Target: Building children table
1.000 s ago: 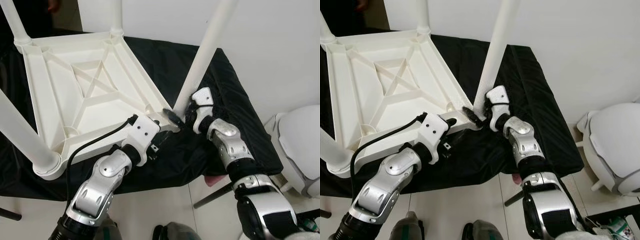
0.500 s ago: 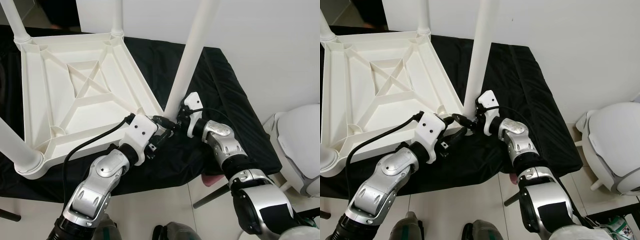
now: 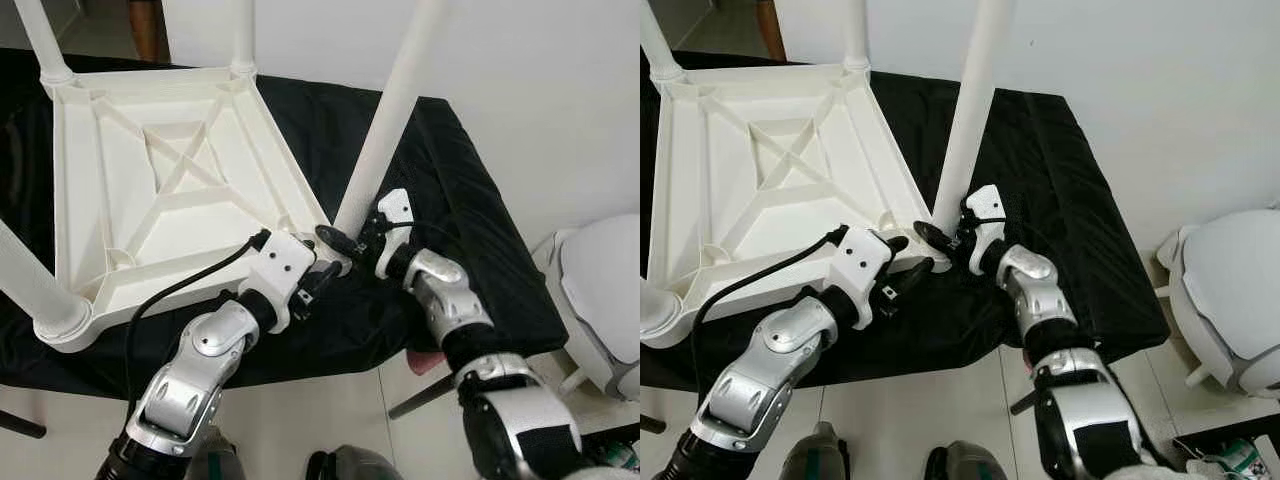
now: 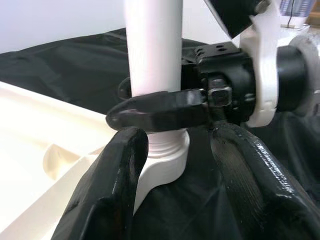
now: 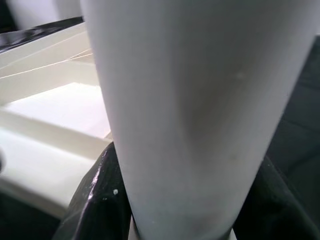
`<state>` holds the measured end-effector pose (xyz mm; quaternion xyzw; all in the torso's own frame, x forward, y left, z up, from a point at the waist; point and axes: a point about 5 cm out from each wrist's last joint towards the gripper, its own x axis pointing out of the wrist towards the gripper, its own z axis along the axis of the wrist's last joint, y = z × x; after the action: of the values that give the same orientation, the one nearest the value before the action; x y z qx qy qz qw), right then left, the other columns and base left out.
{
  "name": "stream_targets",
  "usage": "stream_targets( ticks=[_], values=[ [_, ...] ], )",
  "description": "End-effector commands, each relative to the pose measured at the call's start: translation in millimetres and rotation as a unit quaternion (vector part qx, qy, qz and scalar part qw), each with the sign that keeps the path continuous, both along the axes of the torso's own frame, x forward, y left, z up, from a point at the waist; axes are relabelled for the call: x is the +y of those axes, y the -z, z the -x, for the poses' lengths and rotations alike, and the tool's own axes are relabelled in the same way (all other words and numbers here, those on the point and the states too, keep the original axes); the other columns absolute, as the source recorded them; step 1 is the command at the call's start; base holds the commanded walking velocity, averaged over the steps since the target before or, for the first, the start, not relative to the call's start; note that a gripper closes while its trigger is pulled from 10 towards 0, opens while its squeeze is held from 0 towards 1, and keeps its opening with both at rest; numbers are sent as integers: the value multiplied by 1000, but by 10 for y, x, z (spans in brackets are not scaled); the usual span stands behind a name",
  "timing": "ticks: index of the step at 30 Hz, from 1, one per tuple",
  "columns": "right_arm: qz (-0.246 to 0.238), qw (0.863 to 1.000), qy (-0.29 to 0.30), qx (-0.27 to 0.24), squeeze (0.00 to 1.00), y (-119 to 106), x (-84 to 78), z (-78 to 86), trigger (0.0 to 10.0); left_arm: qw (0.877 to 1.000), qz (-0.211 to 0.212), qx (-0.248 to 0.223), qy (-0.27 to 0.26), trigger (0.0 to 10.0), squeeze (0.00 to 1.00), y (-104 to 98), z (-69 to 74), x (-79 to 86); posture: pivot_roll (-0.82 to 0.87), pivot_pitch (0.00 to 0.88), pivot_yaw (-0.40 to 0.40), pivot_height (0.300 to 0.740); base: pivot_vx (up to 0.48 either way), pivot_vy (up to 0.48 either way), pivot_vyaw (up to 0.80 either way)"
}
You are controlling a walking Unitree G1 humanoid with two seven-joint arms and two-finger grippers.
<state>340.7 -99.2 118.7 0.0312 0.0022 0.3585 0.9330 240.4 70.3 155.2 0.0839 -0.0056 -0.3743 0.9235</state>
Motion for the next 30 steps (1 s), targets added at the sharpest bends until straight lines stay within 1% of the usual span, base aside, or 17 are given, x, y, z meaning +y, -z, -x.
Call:
stream_targets(
  ticks=[1, 4, 8, 9, 10, 11, 15, 18, 19, 20, 23, 25, 26, 27, 28, 29, 30],
  values=[
    [-20, 997, 65, 31, 0, 70, -105, 0, 0, 1000, 1, 8, 20, 10000, 0, 11, 15, -44, 20, 16, -102, 740, 0, 0, 0],
    [-21, 994, 104, 36, 0, 80, -113, 8, 0, 1000, 1, 9, 22, 10000, 0, 14, 21, -50, 18, 11, -104, 740, 0, 0, 0],
    [9, 979, 202, 27, 0, 105, -160, 41, 0, 1000, 0, 10, 24, 10000, 0, 22, 26, -59, 15, 6, -106, 740, 0, 0, 0],
    [24, 966, 256, 27, 0, 127, -161, 81, 0, 1000, 0, 10, 27, 10000, 0, 25, 29, -67, 14, 5, -106, 740, 0, 0, 0],
    [24, 966, 256, 27, 0, 127, -161, 81, 0, 1000, 0, 10, 27, 10000, 0, 25, 29, -67, 14, 5, -106, 740, 0, 0, 0],
    [24, 956, 291, 30, 0, 139, -136, 133, 0, 1000, 0, 11, 28, 10000, 0, 27, 31, -75, 13, 2, -108, 740, 0, 0, 0],
    [29, 947, 319, 35, 0, 142, -77, 228, 0, 999, 0, 11, 31, 10000, 0, 33, 43, -86, 13, 0, -111, 740, 0, 0, 0],
    [19, 950, 311, 34, 0, 118, -60, 270, 0, 999, 1, 13, 33, 10000, 0, 41, 57, -91, 11, 0, -114, 740, 0, 0, 0],
    [28, 953, 302, 24, 0, 104, -45, 276, 471, 999, -1, 13, 34, 10000, 0, 44, 59, -90, 14, 0, -116, 740, 0, 0, 0],
    [44, 956, 289, 22, 0, 111, 2, 270, 10000, 999, 0, 12, 32, 10000, 0, 41, 54, -86, 17, 0, -116, 740, 0, 0, 0],
    [67, 957, 280, 13, 0, 115, 50, 271, 10000, 999, 1, 11, 31, 10000, 0, 36, 47, -84, 18, 0, -117, 740, 0, 0, 0],
    [14, 970, 241, 36, 0, 116, 70, 282, 10000, 999, 0, 11, 30, 10000, 0, 37, 46, -85, 20, 0, -121, 740, 0, 0, 0],
    [14, 970, 241, 36, 0, 116, 70, 282, 10000, 999, 0, 11, 30, 10000, 0, 37, 46, -85, 20, 0, -121, 740, 0, 0, 0],
    [-3, 972, 231, 29, 180, 81, 53, 265, 10000, 999, 0, 10, 30, 10000, 0, 38, 45, -85, 20, 0, -121, 740, 0, 0, 0],
    [-3, 972, 231, 29, 180, 81, 53, 265, 10000, 999, 0, 10, 30, 10000, 0, 38, 45, -85, 20, 0, -121, 740, 0, 0, 0],
    [-18, 973, 226, 33, 1000, 54, 19, 217, 10000, 1000, -1, 10, 29, 10000, 0, 42, 47, -84, 25, 0, -125, 740, 0, 0, 0],
    [-18, 973, 227, 24, 1000, 4, -36, 155, 10000, 1000, -1, 10, 28, 10000, 0, 42, 48, -84, 25, 0, -125, 740, 0, 0, 0]
  ],
)
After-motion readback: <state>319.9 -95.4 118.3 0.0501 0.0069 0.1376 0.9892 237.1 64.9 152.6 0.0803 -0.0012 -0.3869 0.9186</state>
